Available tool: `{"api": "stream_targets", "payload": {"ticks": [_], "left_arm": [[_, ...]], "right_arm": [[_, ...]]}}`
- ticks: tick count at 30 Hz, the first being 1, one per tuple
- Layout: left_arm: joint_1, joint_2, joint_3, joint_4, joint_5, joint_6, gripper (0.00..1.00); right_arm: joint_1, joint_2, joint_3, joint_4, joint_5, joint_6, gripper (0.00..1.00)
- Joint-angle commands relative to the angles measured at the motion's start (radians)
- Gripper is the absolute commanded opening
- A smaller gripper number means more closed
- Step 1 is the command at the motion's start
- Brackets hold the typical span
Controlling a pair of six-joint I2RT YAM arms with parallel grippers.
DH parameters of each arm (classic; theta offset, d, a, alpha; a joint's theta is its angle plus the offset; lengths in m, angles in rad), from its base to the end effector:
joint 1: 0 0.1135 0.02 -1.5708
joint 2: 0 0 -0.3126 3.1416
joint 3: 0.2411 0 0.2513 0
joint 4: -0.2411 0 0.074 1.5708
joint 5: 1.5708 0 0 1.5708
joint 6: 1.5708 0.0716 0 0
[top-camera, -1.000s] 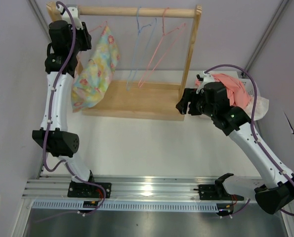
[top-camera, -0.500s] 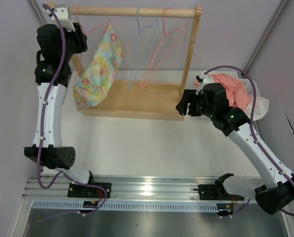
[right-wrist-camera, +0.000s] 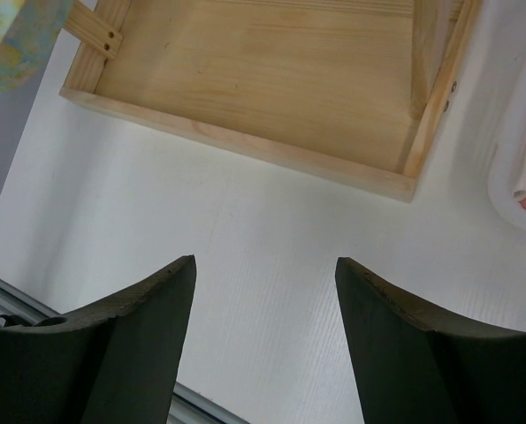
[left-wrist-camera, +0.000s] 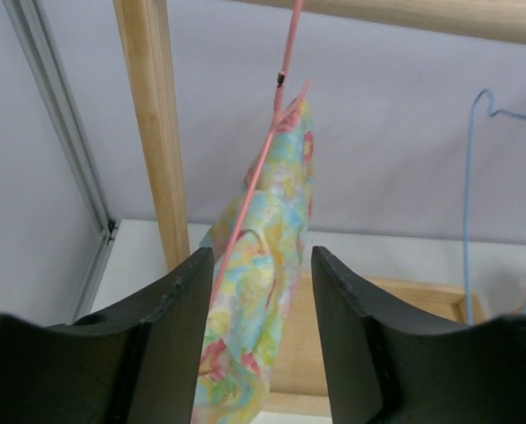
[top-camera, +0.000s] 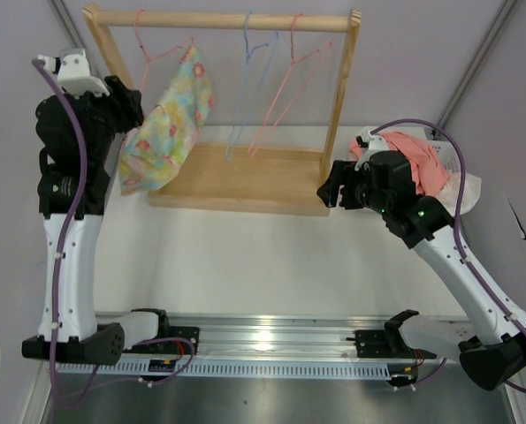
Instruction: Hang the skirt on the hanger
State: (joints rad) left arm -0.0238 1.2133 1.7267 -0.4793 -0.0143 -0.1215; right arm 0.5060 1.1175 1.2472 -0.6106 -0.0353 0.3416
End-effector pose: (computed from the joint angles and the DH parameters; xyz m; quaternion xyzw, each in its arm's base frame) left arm 0.2392 -0.0047 0.5834 -0.0391 0.6938 -0.0472 0.7175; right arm 0.2143 0.1216 0.4183 -0.0793 0.8514 0.2269 0.4662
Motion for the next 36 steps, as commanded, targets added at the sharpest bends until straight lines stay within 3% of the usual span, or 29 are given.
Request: {"api": "stream_targets", "payload": {"ticks": [1, 4, 5, 7, 14, 17, 22, 28, 36], "left_arm": [[-0.002, -0.092, -0.094, 0.053, 0.086, -0.091, 0.56], [-0.063, -0.127, -0.151, 0.025, 0.136, -0.102, 0.53], [-0.158, -0.179, -0.242, 0.047, 0.122, -0.128, 0.53], [-0.183, -0.224, -0.301, 0.059, 0.106, -0.153, 0.53], [-0.462, -0.357, -0.657, 0.061, 0.077, -0.208, 0.52], [-0.524, -0.389, -0.777, 0.094, 0.066, -0.222, 0.53], [-0.547, -0.37, -0.828, 0.12, 0.146, -0.221, 0.54], [-0.556, -0.365, -0.852, 0.129, 0.131, -0.124, 0.54], [-0.554, -0.393, -0.915, 0.143, 0.135, -0.081, 0.54]], "right_arm": [[-0.007, -0.028, 0.004, 0.006, -0.005, 0.01, 0.72], [-0.018, -0.041, 0.009, -0.006, -0.002, 0.01, 0.73], [-0.035, -0.062, 0.011, -0.018, -0.011, 0.01, 0.73], [-0.041, -0.068, 0.011, -0.026, -0.014, 0.01, 0.74], [-0.063, -0.146, -0.008, -0.046, -0.005, 0.022, 0.77], [-0.063, -0.151, -0.008, -0.06, 0.006, 0.03, 0.78], [-0.063, -0.168, -0.084, -0.052, 0.034, 0.059, 0.76], [-0.063, -0.222, -0.202, 0.014, 0.067, 0.125, 0.75], [-0.063, -0.239, -0.212, 0.031, 0.106, 0.131, 0.77]]}}
